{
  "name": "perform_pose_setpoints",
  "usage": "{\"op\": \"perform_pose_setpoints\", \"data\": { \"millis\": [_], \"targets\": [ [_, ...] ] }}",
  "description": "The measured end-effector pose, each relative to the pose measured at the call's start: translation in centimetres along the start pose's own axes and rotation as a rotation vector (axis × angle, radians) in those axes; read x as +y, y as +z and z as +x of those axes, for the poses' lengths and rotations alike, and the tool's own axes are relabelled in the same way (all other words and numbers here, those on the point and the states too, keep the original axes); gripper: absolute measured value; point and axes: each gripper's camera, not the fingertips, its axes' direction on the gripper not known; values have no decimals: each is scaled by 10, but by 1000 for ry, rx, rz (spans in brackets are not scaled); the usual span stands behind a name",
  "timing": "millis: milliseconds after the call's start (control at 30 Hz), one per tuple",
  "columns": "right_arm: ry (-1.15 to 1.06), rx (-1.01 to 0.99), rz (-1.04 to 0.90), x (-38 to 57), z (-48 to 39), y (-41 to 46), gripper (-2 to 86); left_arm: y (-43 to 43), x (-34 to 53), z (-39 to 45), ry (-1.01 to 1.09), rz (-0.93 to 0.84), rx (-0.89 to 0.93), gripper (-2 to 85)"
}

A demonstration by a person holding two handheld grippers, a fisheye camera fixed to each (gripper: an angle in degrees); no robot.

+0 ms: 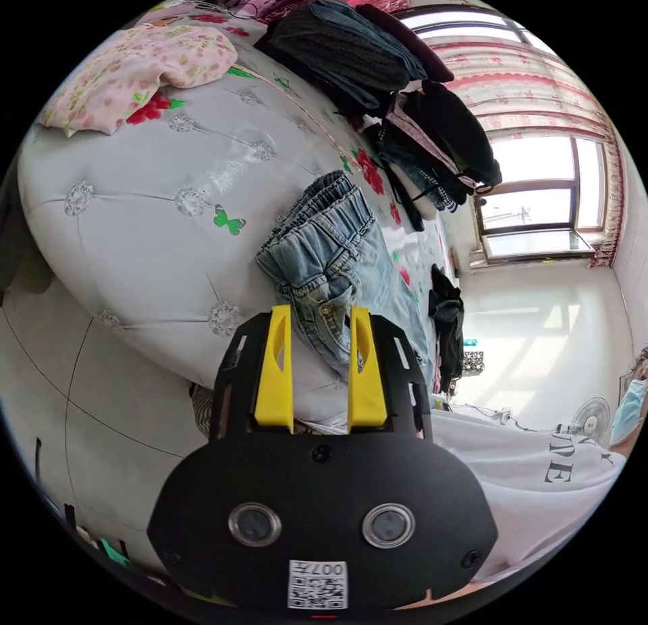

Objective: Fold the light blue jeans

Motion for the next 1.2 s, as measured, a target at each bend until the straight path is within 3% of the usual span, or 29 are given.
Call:
{"op": "perform_pose_setpoints", "data": {
  "millis": [200, 267, 467, 600, 833, 933, 1033, 1200],
  "targets": [
    [-695, -356, -185, 53, -175, -5, 4, 5, -21, -30, -38, 23, 72, 143],
    [-986, -453, -380, 115, -240, 12, 7, 5, -28, -37, -33, 34, 95, 149],
    [-1255, -343, -898, 265, -287, 106, 19, 27, -43, -59, -37, 26, 201, 159],
    [-1315, -265, -916, 286, -279, 105, 18, 45, -46, -67, -69, 75, 275, 148],
    [-1082, -246, -781, 228, -245, 90, 1, 82, -45, -63, -126, 180, 432, 79],
    [-1024, -220, -708, 205, -234, 80, -2, 93, -54, -27, -10, 232, 553, 62],
    [-965, -214, -631, 178, -221, 63, -2, 98, -68, 57, 249, 172, 548, 62],
    [-816, -189, -461, 126, -176, 26, 5, 147, -20, 284, 969, -98, 452, 67]
  ]
}}
